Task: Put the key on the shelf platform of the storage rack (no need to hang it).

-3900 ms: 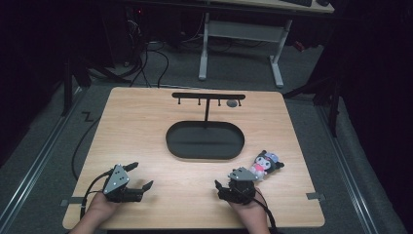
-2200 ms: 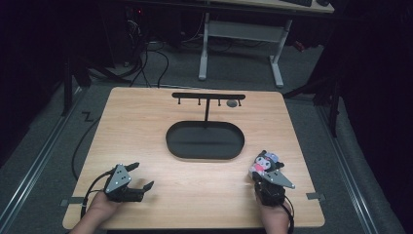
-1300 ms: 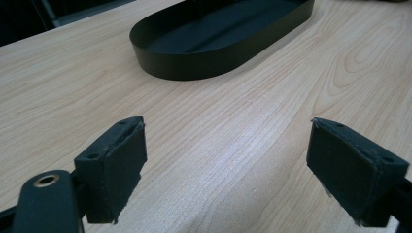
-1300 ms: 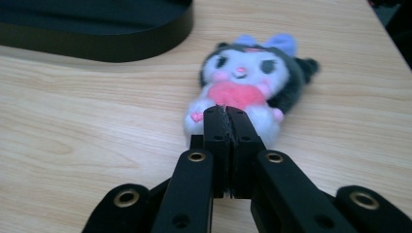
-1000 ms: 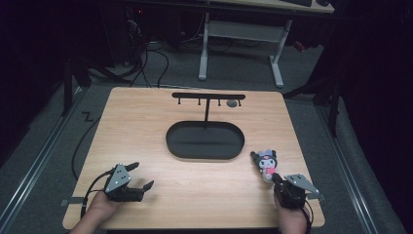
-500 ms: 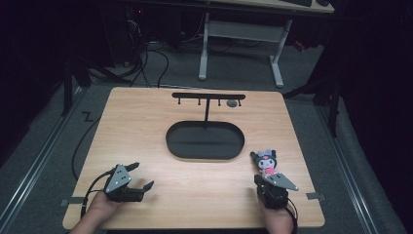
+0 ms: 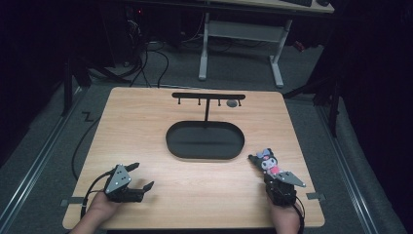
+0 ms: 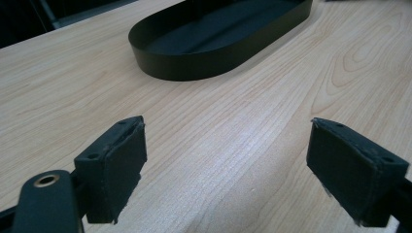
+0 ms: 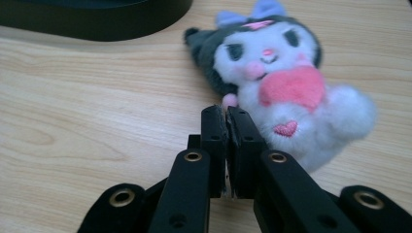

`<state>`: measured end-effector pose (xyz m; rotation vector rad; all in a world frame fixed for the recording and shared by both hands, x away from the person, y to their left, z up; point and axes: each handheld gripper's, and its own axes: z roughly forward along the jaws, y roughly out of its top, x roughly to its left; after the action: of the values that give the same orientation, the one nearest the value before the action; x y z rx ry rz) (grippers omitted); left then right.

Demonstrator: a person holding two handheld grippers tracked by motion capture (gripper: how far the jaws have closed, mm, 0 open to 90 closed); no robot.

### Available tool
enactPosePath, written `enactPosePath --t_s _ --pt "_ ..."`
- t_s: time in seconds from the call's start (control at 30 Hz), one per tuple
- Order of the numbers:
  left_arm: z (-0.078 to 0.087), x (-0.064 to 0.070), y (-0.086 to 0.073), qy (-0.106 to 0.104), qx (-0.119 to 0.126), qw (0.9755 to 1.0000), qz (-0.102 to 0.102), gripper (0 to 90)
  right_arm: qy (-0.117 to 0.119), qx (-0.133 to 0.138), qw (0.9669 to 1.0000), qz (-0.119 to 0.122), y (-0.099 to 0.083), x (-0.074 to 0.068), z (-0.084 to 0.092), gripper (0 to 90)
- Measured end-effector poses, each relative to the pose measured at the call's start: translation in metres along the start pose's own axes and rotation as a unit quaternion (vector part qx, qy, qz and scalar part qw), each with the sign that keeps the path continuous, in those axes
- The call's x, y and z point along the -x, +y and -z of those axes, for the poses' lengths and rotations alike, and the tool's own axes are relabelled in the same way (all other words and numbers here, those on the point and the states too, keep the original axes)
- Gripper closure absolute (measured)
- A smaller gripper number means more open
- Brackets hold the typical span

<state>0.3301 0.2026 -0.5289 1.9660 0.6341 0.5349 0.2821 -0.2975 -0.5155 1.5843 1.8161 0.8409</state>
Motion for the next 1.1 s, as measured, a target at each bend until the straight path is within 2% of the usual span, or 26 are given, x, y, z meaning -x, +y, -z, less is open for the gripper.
enactPosePath --t_s 0.1,0.23,0.33,0.4,0.53,0.8,0.83,0.93,0.97,1.0,1.1 --pt "0.000 0.000 0.000 0.000 0.001 1.0000 0.000 15.4 0.003 0.003 1.0000 -0.006 0.000 0.003 0.003 85.2" --pt "0.000 -0.001 0.000 0.002 0.000 1.0000 0.003 15.4 0.016 0.008 0.9998 0.003 0.001 -0.003 0.004 82.1" --pt "0.000 0.000 0.000 0.000 0.001 1.0000 0.001 15.4 0.033 0.006 0.9993 0.015 0.002 -0.012 0.002 77.1" --pt "0.000 -0.001 0.000 0.001 0.001 1.0000 0.002 15.4 0.036 0.005 0.9992 0.018 0.002 -0.014 0.002 75.7" --pt "0.000 0.000 0.000 0.001 0.002 1.0000 0.002 15.4 0.050 -0.004 0.9984 0.027 0.002 -0.025 -0.006 66.0" --pt "0.002 -0.002 -0.001 0.005 0.011 0.9998 0.013 15.4 0.060 -0.009 0.9972 0.043 0.010 -0.043 -0.010 62.0" --pt "0.002 -0.002 -0.001 0.006 0.013 0.9998 0.016 15.4 0.060 -0.011 0.9970 0.047 0.013 -0.049 -0.010 60.9" --pt "0.002 -0.003 -0.001 0.007 0.013 0.9997 0.021 15.4 0.059 -0.018 0.9968 0.050 0.016 -0.054 -0.011 57.4" --pt "0.002 -0.003 -0.001 0.008 0.014 0.9996 0.025 15.4 0.063 -0.032 0.9963 0.049 0.019 -0.057 -0.014 53.8" --pt "0.002 -0.004 -0.001 0.009 0.014 0.9995 0.026 15.4 0.063 -0.032 0.9963 0.049 0.019 -0.057 -0.014 53.8" --pt "0.002 -0.006 0.000 0.016 0.012 0.9992 0.036 15.4 0.070 -0.057 0.9940 0.063 0.024 -0.063 -0.018 47.4"
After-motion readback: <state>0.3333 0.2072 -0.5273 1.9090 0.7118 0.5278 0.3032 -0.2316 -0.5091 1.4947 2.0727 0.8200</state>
